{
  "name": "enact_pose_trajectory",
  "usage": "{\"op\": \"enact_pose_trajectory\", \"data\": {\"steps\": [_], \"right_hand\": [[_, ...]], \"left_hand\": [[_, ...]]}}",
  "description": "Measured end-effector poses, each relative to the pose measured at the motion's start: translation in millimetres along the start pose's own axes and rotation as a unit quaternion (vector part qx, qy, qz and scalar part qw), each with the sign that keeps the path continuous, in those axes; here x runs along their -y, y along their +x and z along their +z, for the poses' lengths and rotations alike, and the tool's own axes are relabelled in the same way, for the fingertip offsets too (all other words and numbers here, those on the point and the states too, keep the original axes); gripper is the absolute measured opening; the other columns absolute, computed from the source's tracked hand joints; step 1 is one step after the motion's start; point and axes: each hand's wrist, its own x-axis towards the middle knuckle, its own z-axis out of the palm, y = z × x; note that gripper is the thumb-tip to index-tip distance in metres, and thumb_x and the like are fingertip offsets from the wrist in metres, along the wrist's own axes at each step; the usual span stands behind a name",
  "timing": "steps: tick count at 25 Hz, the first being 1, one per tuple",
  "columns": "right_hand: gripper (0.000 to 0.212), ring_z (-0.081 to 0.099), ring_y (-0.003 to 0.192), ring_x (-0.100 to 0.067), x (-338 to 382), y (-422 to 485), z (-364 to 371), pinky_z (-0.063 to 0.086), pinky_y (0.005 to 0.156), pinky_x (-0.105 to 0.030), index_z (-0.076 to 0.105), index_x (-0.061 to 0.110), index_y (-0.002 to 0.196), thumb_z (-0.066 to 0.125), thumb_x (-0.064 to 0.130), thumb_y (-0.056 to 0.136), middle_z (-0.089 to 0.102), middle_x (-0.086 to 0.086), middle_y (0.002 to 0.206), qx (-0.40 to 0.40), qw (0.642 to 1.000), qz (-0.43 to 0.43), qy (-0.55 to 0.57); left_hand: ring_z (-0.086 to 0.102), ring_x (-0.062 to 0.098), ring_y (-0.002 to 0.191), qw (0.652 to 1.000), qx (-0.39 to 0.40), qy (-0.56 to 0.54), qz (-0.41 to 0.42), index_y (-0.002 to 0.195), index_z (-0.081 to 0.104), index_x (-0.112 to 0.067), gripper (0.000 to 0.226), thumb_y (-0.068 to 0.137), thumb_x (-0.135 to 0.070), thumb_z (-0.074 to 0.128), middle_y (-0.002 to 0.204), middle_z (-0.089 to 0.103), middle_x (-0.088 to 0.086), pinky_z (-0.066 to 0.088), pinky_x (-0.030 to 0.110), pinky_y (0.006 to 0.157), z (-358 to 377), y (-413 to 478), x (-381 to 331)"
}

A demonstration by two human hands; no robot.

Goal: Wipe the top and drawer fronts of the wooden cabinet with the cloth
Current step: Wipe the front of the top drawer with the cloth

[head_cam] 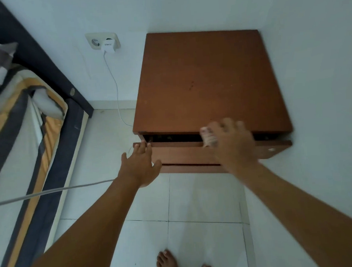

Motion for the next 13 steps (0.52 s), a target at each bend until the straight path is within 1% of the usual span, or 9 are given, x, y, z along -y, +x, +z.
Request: {"op": "enact_pose_trajectory", "data": {"steps": [1, 3, 5, 6, 7, 9, 11, 13], "right_hand": [[0.049, 0.057, 0.094, -0.036, 32.1, -0.3, 6.1, 0.048, 0.069, -0.040, 0.061, 0.027, 0.127, 0.067, 0.017, 0.080, 0.061, -0.009, 0.116, -0.016, 0.998, -0.050, 0.023], [0.052, 0.057, 0.099, -0.034, 85.2, -3.5, 24.8, 0.047, 0.073, -0.042, 0.058, 0.032, 0.136, 0.052, 0.021, 0.085, 0.061, -0.005, 0.125, -0.001, 0.992, -0.124, 0.022], [0.056, 0.057, 0.104, -0.033, 108.2, -12.3, 46.3, 0.047, 0.078, -0.042, 0.053, 0.033, 0.143, 0.048, 0.028, 0.087, 0.059, -0.003, 0.136, 0.038, 0.988, -0.151, -0.018], [0.059, 0.057, 0.104, -0.032, 108.4, -17.4, 54.2, 0.047, 0.077, -0.041, 0.052, 0.031, 0.145, 0.048, 0.028, 0.086, 0.058, -0.003, 0.140, 0.036, 0.987, -0.155, -0.038], [0.062, 0.058, 0.102, -0.032, 103.2, -21.1, 60.4, 0.047, 0.075, -0.040, 0.051, 0.029, 0.146, 0.049, 0.025, 0.085, 0.058, -0.002, 0.141, 0.019, 0.985, -0.162, -0.055], [0.066, 0.056, 0.097, -0.032, 82.4, -23.6, 68.3, 0.044, 0.073, -0.040, 0.050, 0.026, 0.147, 0.058, 0.013, 0.082, 0.059, -0.003, 0.141, -0.004, 0.985, -0.165, -0.055], [0.065, 0.055, 0.093, -0.034, 47.4, -21.2, 69.1, 0.041, 0.074, -0.040, 0.055, 0.025, 0.143, 0.065, 0.008, 0.082, 0.064, -0.003, 0.135, -0.022, 0.990, -0.132, -0.043], [0.059, 0.054, 0.095, -0.036, 0.0, -23.7, 69.0, 0.041, 0.076, -0.041, 0.058, 0.022, 0.141, 0.065, 0.006, 0.084, 0.066, -0.006, 0.131, -0.026, 0.994, -0.085, -0.065]], "left_hand": [[-0.001, 0.024, 0.158, 1.000, -0.002, 0.002, 0.001, 0.163, 0.005, -0.015, 0.072, 0.104, -0.050, 0.028, 0.172, -0.003, 0.005, 0.008, 0.058, 0.125, -0.4, 0.5, -0.4], [-0.001, 0.023, 0.158, 1.000, -0.005, 0.015, 0.003, 0.163, 0.004, -0.016, 0.071, 0.104, -0.048, 0.028, 0.172, -0.004, 0.004, 0.008, 0.058, 0.124, 1.2, 1.0, 2.8], [-0.003, 0.022, 0.158, 1.000, -0.006, 0.030, 0.003, 0.163, 0.000, -0.018, 0.072, 0.104, -0.048, 0.027, 0.172, -0.007, 0.003, 0.006, 0.060, 0.123, 4.9, -1.5, 6.2], [-0.004, 0.022, 0.158, 0.999, -0.010, 0.036, 0.004, 0.163, -0.001, -0.018, 0.072, 0.104, -0.049, 0.027, 0.171, -0.008, 0.003, 0.004, 0.061, 0.122, 7.3, -2.9, 6.6], [-0.005, 0.022, 0.158, 0.999, -0.016, 0.040, 0.004, 0.163, -0.002, -0.018, 0.072, 0.104, -0.049, 0.027, 0.171, -0.009, 0.003, 0.004, 0.061, 0.122, 9.3, -3.9, 6.0], [-0.006, 0.022, 0.158, 0.999, -0.021, 0.042, 0.002, 0.163, -0.004, -0.017, 0.074, 0.104, -0.049, 0.027, 0.171, -0.010, 0.004, 0.003, 0.061, 0.122, 12.2, -4.2, 3.9], [-0.007, 0.024, 0.158, 0.999, -0.023, 0.045, -0.003, 0.162, -0.006, -0.016, 0.076, 0.103, -0.050, 0.028, 0.171, -0.012, 0.005, 0.003, 0.061, 0.122, 14.0, -4.6, 1.8], [-0.008, 0.025, 0.158, 0.999, -0.020, 0.048, -0.010, 0.162, -0.007, -0.015, 0.078, 0.103, -0.052, 0.028, 0.171, -0.013, 0.006, 0.003, 0.062, 0.122, 14.1, -5.0, -1.3]]}}
